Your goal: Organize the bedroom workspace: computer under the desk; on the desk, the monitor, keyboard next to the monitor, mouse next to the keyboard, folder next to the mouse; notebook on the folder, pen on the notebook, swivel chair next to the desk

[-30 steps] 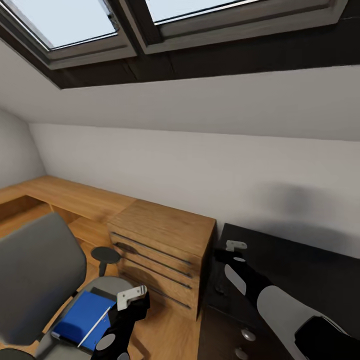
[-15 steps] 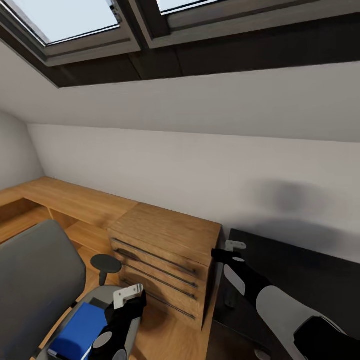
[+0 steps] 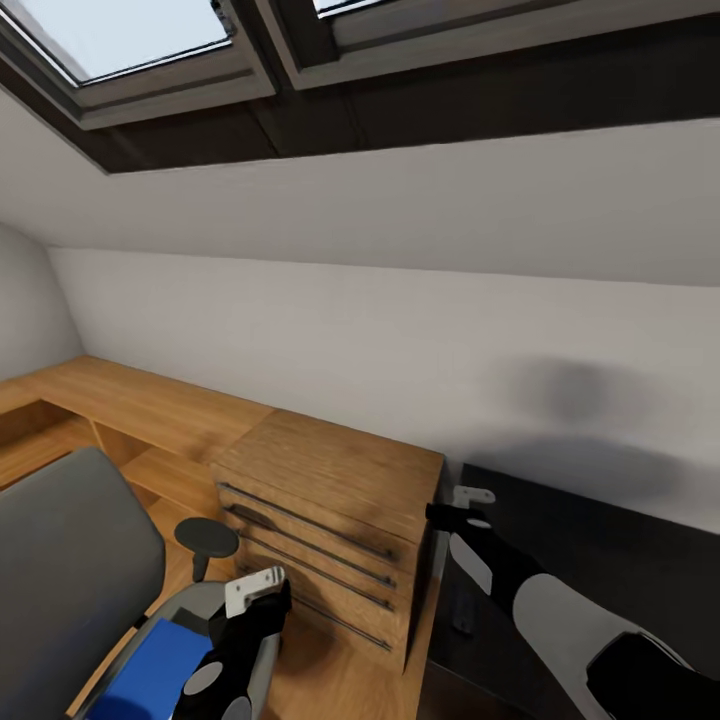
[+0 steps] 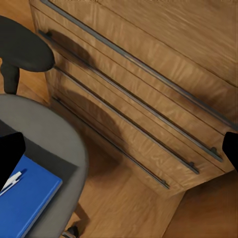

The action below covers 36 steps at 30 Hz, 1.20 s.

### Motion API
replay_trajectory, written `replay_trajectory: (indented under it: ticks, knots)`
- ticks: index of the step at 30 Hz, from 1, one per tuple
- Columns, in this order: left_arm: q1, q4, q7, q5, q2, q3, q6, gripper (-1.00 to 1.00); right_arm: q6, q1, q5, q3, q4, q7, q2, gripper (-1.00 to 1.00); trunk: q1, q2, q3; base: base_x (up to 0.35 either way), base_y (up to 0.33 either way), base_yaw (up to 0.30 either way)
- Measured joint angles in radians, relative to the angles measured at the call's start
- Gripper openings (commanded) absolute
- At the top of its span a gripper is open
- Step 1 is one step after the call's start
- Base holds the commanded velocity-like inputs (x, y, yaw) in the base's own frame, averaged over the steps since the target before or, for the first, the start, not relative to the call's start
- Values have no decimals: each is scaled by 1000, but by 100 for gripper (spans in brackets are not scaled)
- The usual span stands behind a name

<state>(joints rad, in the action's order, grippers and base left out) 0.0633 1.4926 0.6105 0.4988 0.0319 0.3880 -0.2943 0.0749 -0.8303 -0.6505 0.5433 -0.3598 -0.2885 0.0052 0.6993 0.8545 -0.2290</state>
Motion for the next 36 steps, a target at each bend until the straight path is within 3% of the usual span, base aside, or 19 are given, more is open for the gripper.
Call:
replay_trajectory:
  ticks: [9, 14, 23, 30, 36]
  knots:
    - [0, 50, 1, 1, -1, -3, 1, 100, 4, 0, -4, -8, 69, -2, -2, 100, 0, 0, 0, 6, -1, 0]
    - [0, 61, 2, 2, -1, -1, 0, 100, 13, 0, -5, -9, 85, -4, -1, 100, 19, 35, -16, 0, 0, 0]
    - [0, 60, 2, 2, -1, -1, -1, 100, 110, 0, -9, -10, 84, -8, -1, 100, 54, 98, -44, 0, 0, 0]
    - [0, 60, 1, 2, -2, 1, -2, 100, 141, 0, -10, -66, 87, -8, -7, 100, 81, 147, -66, 0, 0, 0]
    - [0, 60, 1, 2, -2, 1, -2, 100, 157, 0, -10, -74, 87, -7, -7, 100, 104, 189, -85, 0, 0, 0]
